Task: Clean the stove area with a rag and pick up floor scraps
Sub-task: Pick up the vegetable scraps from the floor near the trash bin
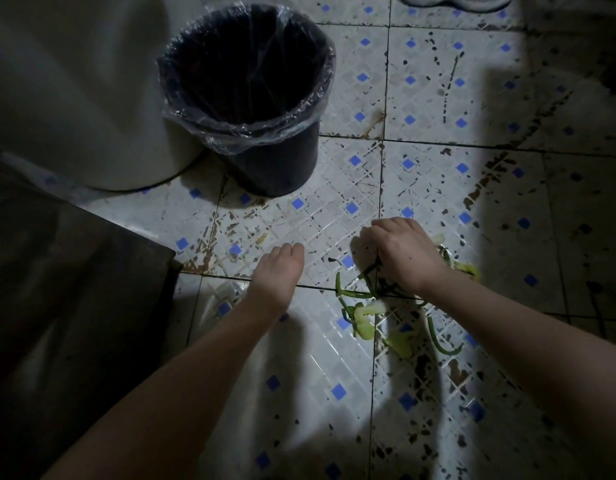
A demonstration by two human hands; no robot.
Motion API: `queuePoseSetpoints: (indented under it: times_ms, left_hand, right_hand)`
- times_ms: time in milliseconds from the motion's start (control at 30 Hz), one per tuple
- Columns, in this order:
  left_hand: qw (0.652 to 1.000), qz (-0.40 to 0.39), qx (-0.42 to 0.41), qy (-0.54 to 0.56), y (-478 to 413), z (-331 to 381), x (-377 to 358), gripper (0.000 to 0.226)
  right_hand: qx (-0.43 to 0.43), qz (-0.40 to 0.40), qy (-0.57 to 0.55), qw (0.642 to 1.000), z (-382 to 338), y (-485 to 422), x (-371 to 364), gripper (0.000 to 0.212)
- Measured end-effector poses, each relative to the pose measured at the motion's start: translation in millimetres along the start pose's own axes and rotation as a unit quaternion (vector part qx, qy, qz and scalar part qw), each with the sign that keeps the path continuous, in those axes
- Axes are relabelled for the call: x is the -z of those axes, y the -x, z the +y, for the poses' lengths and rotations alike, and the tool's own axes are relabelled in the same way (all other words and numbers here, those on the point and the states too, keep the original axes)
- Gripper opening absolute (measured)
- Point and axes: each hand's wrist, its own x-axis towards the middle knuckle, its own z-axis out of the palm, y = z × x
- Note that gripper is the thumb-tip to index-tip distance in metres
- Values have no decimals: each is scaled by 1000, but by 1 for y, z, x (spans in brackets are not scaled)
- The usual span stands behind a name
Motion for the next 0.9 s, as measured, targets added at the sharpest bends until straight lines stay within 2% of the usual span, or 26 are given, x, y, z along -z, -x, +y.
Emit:
queuePoseSetpoints:
  times_ms: [200,300,500,900]
  left_hand:
    - [998,26,51,-33,-13,-26,13,46]
    - [995,36,78,-59,-19,-36,19,47]
    - [994,17,88,-59,-21,-43,16,39]
    - [996,7,83,-24,-28,-47,11,41]
  right_hand:
    - [15,-13,-11,1000,-11,-4,-6,47]
    - [54,-14,-16,998,-17,-5,-9,41]
    - [102,-36,-12,994,-30,-8,-18,45]
    - [56,-42,4,998,-47,-21,-29,30]
